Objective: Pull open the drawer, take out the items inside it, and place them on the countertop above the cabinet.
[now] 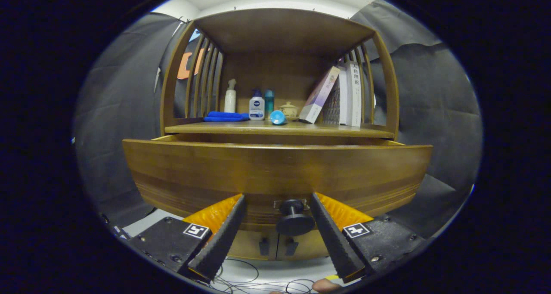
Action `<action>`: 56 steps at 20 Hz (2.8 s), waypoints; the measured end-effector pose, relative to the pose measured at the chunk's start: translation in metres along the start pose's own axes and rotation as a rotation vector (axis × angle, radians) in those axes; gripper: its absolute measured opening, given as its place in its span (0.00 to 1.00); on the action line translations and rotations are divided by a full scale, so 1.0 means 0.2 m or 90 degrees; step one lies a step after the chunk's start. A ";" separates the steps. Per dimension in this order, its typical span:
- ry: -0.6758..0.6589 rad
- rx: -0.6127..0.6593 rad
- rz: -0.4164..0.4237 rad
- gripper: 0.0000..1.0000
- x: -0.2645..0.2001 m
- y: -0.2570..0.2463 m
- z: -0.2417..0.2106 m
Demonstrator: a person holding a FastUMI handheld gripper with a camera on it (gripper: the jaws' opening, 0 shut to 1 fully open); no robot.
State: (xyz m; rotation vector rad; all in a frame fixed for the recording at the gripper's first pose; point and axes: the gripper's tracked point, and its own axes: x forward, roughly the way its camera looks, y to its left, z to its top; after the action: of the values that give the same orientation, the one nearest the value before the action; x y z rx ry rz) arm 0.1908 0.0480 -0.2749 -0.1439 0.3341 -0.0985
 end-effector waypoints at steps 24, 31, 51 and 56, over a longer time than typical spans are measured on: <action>0.090 0.005 -0.006 1.00 0.26 -0.02 -0.01; 0.130 0.039 0.005 1.00 0.20 -0.04 -0.05; -0.135 -0.039 0.105 1.00 -1.05 -0.18 0.43; -0.164 -0.009 0.109 0.99 -1.27 -0.23 0.45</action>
State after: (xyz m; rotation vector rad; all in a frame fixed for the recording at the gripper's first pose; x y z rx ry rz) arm -0.0208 0.0438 -0.1026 -0.1391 0.0892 0.0914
